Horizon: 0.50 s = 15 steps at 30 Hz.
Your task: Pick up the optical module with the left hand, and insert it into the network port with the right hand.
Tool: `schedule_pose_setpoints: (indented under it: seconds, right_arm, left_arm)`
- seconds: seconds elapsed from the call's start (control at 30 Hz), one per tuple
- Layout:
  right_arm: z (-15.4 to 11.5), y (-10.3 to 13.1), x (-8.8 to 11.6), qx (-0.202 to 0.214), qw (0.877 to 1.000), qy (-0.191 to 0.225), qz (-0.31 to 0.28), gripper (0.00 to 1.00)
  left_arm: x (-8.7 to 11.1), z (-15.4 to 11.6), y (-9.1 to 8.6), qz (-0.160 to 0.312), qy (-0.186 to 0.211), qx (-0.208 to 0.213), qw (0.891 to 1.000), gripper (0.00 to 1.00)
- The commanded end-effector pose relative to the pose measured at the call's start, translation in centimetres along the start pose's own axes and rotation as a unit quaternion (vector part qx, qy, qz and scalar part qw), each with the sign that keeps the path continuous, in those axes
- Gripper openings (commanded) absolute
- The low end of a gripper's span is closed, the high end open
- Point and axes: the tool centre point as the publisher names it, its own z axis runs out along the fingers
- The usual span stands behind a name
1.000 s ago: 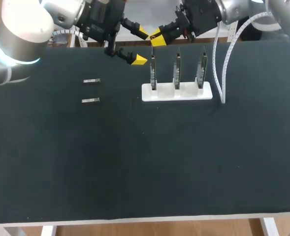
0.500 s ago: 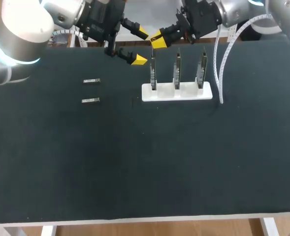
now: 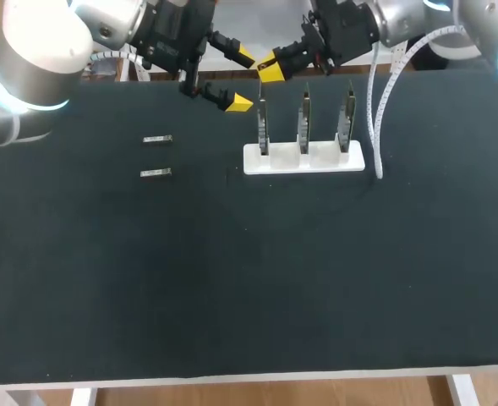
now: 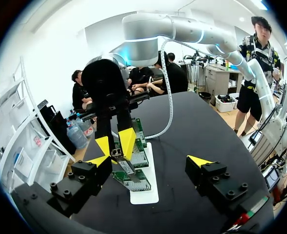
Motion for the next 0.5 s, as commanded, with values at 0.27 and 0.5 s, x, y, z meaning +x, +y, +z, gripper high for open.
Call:
schedule_pose_setpoints:
  seconds: [0.27,0.5]
  right_arm:
    - [-0.10,-1.21,0.69,-0.018,1.000,-0.001,0.004,0.00]
    - [-0.08,-1.28,0.43,-0.021,1.000,-0.001,0.001,0.00]
  left_arm:
    - [-0.09,0.03,0.18,-0.001,0.003,0.002,1.000,1.00]
    - [-0.09,0.03,0.18,-0.001,0.003,0.002,1.000,1.00]
